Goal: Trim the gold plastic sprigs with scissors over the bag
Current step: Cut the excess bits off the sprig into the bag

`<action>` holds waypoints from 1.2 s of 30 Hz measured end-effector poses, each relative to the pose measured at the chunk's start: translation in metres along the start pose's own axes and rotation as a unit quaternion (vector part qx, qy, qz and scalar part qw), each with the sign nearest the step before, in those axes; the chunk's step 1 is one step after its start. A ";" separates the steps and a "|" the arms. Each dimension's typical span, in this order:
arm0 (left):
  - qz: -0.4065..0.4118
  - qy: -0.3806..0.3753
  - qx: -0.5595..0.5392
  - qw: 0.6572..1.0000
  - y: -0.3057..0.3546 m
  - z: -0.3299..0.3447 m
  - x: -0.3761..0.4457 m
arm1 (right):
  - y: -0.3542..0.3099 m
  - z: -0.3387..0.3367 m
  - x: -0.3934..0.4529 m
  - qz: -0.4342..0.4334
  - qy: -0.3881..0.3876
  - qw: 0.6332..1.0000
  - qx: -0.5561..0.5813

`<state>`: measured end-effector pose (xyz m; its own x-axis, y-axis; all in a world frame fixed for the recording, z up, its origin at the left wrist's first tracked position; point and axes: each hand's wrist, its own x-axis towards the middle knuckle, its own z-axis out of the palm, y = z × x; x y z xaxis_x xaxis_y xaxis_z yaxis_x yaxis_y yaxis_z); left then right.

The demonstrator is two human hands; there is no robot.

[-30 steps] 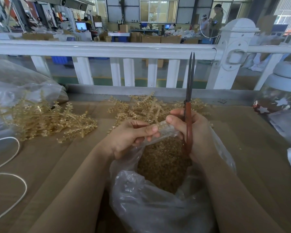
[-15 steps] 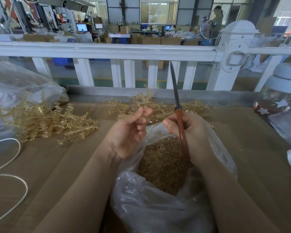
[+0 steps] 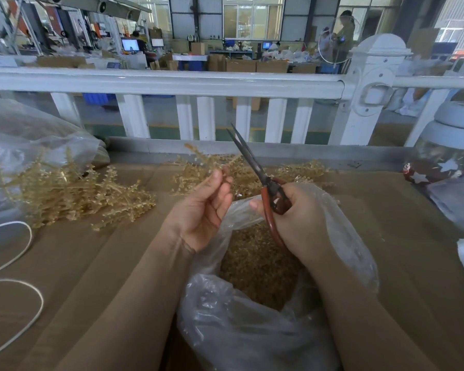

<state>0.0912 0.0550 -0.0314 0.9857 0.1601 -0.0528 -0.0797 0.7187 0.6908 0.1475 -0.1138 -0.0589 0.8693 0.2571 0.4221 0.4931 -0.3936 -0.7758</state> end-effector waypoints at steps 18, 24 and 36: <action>0.103 0.059 0.076 0.990 -0.005 -0.003 0.003 | 0.008 0.002 0.000 -0.038 -0.024 0.982 -0.184; 0.147 0.010 0.103 0.984 -0.008 -0.004 0.004 | 0.005 0.001 -0.001 -0.060 -0.019 0.980 -0.186; 0.196 0.005 0.178 0.964 -0.009 -0.009 0.005 | 0.007 0.002 -0.003 -0.080 0.023 0.967 -0.239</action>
<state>0.0960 0.0549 -0.0444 0.8883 0.3805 0.2570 -0.3881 0.3232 0.8631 0.1480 -0.1151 -0.0664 0.7763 0.3131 0.5472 0.5704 -0.7186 -0.3979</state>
